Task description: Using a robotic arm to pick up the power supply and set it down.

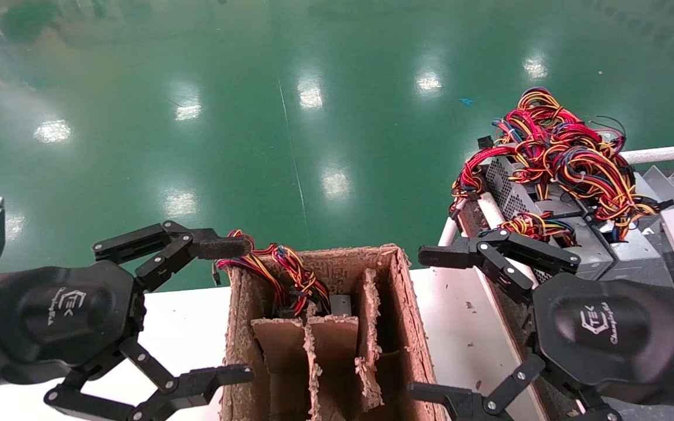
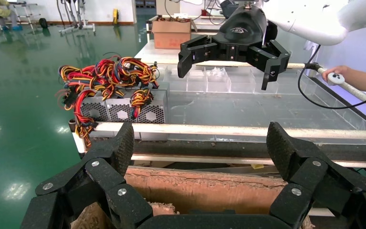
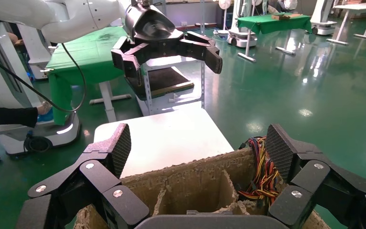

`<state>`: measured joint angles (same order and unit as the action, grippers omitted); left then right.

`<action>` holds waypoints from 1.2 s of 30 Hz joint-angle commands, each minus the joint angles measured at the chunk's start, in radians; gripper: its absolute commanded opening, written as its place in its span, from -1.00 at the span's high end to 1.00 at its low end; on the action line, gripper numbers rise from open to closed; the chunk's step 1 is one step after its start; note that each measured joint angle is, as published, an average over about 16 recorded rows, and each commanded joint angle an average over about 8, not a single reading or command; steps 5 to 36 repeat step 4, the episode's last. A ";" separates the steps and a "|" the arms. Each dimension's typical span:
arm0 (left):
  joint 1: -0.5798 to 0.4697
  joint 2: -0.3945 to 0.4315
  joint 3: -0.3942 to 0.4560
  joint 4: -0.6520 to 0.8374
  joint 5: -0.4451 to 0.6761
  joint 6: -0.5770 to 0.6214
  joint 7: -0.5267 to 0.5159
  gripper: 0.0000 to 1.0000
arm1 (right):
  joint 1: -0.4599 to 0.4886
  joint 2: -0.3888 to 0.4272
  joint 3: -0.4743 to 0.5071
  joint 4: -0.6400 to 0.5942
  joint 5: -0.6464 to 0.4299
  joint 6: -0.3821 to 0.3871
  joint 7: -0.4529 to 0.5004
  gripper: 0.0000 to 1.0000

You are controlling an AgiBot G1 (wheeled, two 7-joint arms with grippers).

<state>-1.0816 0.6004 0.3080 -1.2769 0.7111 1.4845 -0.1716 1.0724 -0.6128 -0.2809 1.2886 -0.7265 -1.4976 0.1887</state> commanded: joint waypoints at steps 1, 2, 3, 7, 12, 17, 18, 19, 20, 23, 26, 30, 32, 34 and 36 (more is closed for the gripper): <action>0.000 0.000 0.000 0.000 0.000 0.000 0.000 -1.00 | 0.000 0.000 0.000 -0.002 -0.001 0.001 0.000 -1.00; 0.000 0.000 0.000 0.000 0.000 0.000 0.000 -1.00 | 0.001 0.000 0.000 -0.002 -0.002 0.001 0.000 -1.00; 0.000 0.000 0.000 0.000 0.000 0.000 0.000 -1.00 | 0.001 0.000 0.000 -0.002 -0.002 0.001 0.000 -1.00; 0.000 0.000 0.000 0.000 0.000 0.000 0.000 -1.00 | 0.001 0.000 0.000 -0.002 -0.002 0.001 0.000 -1.00; 0.000 0.000 0.000 0.000 0.000 0.000 0.000 -1.00 | 0.001 0.000 0.000 -0.002 -0.002 0.001 0.000 -1.00; 0.000 0.000 0.000 0.000 0.000 0.000 0.000 -1.00 | 0.001 0.000 0.000 -0.002 -0.002 0.001 0.000 -1.00; 0.000 0.000 0.000 0.000 0.000 0.000 0.000 -1.00 | 0.001 0.000 0.000 -0.002 -0.002 0.001 0.000 -1.00; 0.000 0.000 0.000 0.000 0.000 0.000 0.000 -1.00 | 0.001 0.000 0.000 -0.002 -0.002 0.001 0.000 -1.00; 0.000 0.000 0.000 0.000 0.000 0.000 0.000 -1.00 | 0.001 0.000 0.000 -0.002 -0.002 0.001 0.000 -1.00; 0.000 0.000 0.000 0.000 0.000 0.000 0.000 -1.00 | 0.001 0.000 0.000 -0.002 -0.002 0.001 0.000 -1.00; 0.000 0.000 0.000 0.000 0.000 0.000 0.000 -1.00 | 0.001 0.000 0.000 -0.002 -0.002 0.001 0.000 -1.00; 0.000 0.000 0.000 0.000 0.000 0.000 0.000 -1.00 | 0.001 0.000 0.000 -0.002 -0.002 0.001 0.000 -1.00; 0.000 0.000 0.000 0.000 0.000 0.000 0.000 -1.00 | 0.001 0.000 0.000 -0.002 -0.002 0.001 0.000 -1.00; 0.000 0.000 0.000 0.000 0.000 0.000 0.000 -1.00 | 0.001 0.000 0.000 -0.002 -0.002 0.001 0.000 -1.00; 0.000 0.000 0.000 0.000 0.000 0.000 0.000 -1.00 | 0.001 0.000 0.000 -0.002 -0.002 0.001 0.000 -1.00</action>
